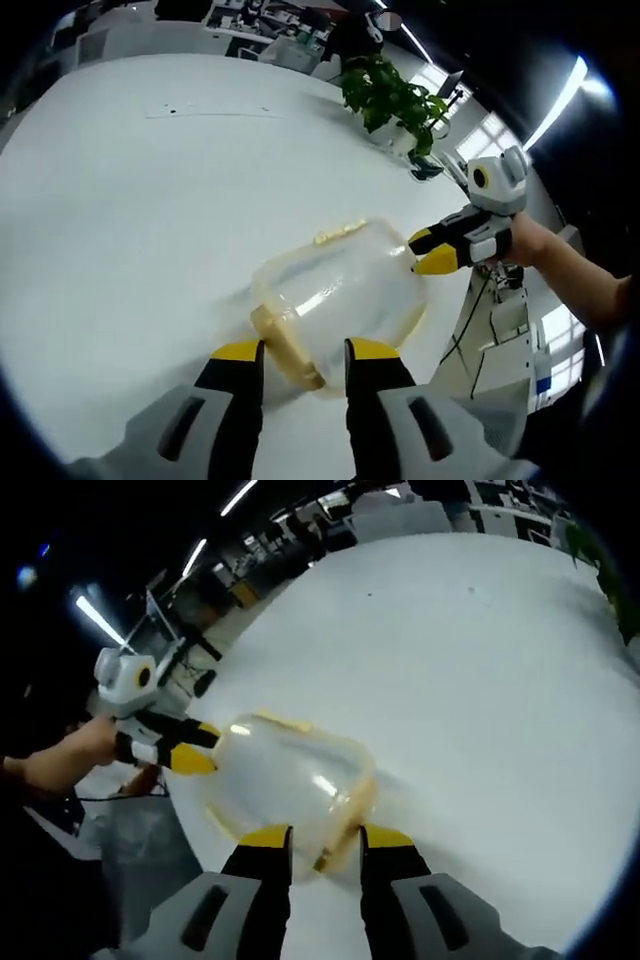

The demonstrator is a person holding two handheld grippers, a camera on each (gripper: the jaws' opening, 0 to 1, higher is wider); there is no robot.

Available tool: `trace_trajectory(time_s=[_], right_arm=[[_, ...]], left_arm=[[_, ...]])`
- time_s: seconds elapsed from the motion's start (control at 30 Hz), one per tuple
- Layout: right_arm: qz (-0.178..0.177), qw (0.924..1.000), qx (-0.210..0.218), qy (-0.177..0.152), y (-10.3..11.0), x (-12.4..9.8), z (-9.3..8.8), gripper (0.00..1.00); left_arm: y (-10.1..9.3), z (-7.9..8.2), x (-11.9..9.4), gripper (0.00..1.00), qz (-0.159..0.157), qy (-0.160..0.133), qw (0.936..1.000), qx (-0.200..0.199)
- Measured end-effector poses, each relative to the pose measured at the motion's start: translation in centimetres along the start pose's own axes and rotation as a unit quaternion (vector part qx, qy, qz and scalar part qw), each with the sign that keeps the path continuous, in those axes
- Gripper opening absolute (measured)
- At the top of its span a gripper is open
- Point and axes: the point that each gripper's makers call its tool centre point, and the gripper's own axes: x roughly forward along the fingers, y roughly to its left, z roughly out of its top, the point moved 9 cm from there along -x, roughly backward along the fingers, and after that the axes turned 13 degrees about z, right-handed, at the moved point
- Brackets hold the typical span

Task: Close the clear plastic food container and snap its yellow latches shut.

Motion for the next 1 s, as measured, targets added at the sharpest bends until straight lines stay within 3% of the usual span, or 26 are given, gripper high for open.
trace_trajectory(time_s=[0.23,0.27,0.3,0.47,0.5,0.53,0.57,0.7,0.8,1.0], right_arm=[[-0.012,0.9998,-0.015,0.002,0.7,0.2,-0.2,0.23],[-0.004,0.9997,-0.022,0.001,0.6,0.3,-0.2,0.23],[-0.006,0.9999,-0.016,-0.001,0.6,0.3,-0.4,0.23],[-0.004,0.9999,-0.010,-0.005,0.5,0.3,-0.4,0.21],[0.002,1.0000,-0.001,-0.007,0.4,0.3,-0.4,0.21],[0.019,0.9988,0.043,-0.014,0.6,0.8,-0.5,0.19],[0.018,0.9997,0.015,0.004,0.2,0.5,-0.6,0.19],[0.017,0.9998,0.008,0.009,0.3,0.6,-0.2,0.20],[0.016,0.9998,0.006,0.012,0.4,0.6,-0.3,0.20],[0.006,0.9997,0.017,0.018,2.2,0.6,-2.1,0.21]], left_arm=[[-0.2,0.0,0.1,0.28,-0.001,-0.003,1.0000,-0.007],[-0.7,-0.1,-0.1,0.27,-0.029,-0.002,0.9995,-0.013],[-0.2,-0.1,-0.9,0.27,-0.006,-0.007,0.9999,-0.007],[-0.2,-0.1,-0.5,0.25,-0.003,-0.012,0.9999,-0.007],[-0.1,0.1,-0.7,0.25,-0.002,-0.010,0.9999,-0.004],[-0.1,0.1,-0.6,0.25,-0.003,-0.007,1.0000,-0.005],[0.0,0.2,-0.6,0.25,-0.005,-0.004,0.9999,-0.009],[0.0,0.4,-0.5,0.25,-0.004,0.005,1.0000,-0.001],[0.0,0.0,-0.4,0.25,-0.012,0.023,0.9995,-0.018],[-0.1,-1.4,-0.8,0.26,-0.024,0.021,0.9995,0.003]])
